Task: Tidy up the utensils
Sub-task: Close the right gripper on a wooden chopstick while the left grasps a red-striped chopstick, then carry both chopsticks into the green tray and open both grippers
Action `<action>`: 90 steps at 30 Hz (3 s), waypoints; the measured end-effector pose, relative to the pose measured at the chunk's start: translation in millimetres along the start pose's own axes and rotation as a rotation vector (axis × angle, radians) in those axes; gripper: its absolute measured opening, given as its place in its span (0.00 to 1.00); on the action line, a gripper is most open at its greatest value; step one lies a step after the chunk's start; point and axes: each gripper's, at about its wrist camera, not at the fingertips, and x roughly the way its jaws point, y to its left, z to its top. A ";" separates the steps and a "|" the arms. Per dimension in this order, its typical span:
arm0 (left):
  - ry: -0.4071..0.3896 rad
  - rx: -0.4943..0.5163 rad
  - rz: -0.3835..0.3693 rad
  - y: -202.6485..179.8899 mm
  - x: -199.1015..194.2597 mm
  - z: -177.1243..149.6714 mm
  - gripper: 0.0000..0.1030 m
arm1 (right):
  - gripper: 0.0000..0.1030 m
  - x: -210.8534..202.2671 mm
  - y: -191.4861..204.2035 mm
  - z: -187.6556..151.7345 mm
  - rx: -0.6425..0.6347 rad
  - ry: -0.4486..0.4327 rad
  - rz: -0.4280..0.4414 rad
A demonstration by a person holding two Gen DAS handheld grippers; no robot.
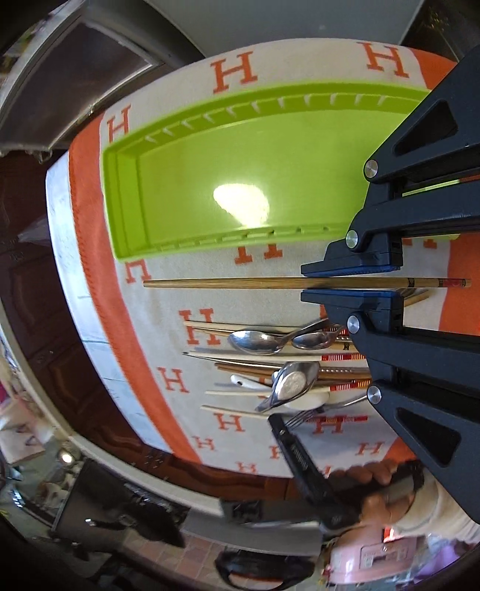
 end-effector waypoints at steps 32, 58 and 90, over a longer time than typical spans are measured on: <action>-0.123 -0.082 -0.130 32.0 -81.0 -42.3 0.03 | 0.27 16.0 -72.7 34.8 -0.086 -0.041 -0.372; -0.070 0.233 -0.460 -212.9 -136.3 -47.1 0.03 | 0.35 -105.7 -123.8 -68.0 0.148 -0.316 -0.251; -0.118 0.290 -0.210 -168.6 -105.0 -76.4 0.34 | 0.37 -105.3 -120.4 -83.4 0.163 -0.321 -0.275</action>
